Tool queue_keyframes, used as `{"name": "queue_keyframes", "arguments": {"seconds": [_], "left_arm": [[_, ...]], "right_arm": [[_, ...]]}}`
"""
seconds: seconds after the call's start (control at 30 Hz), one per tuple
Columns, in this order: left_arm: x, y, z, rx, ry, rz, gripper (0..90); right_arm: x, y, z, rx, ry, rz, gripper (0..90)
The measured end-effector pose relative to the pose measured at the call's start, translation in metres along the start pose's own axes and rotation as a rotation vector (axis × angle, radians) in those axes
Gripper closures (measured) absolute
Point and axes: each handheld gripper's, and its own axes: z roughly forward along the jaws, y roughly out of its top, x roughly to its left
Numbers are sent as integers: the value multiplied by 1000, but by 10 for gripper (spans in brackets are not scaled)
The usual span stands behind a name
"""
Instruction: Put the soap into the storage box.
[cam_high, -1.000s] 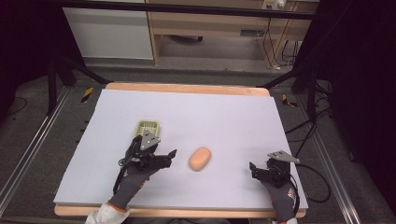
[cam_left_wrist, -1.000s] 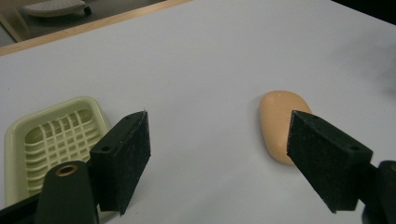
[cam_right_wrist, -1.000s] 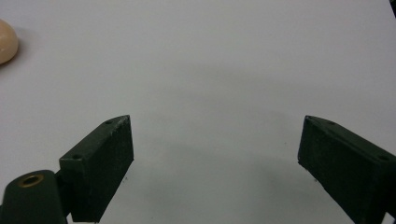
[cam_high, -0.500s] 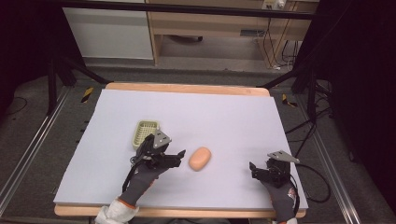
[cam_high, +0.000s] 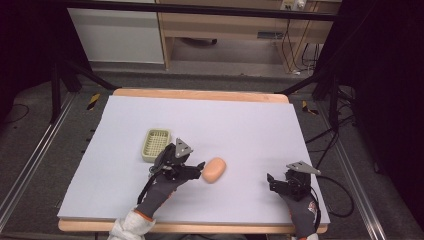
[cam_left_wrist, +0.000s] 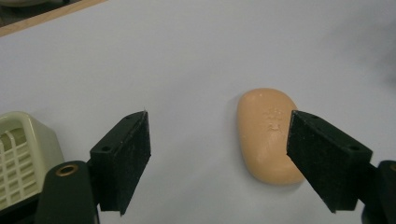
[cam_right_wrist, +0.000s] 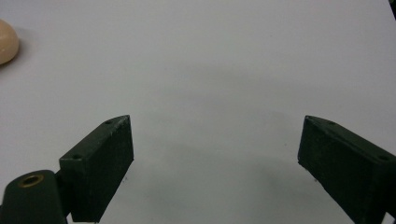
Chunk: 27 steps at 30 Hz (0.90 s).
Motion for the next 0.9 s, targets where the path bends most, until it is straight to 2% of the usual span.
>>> {"name": "queue_keyframes", "arguments": {"seconds": [0.9], "left_arm": [[-19,8,30,50,-33,17,205]], "right_arm": [[0,0,1,3,-2,-8,105]]}}
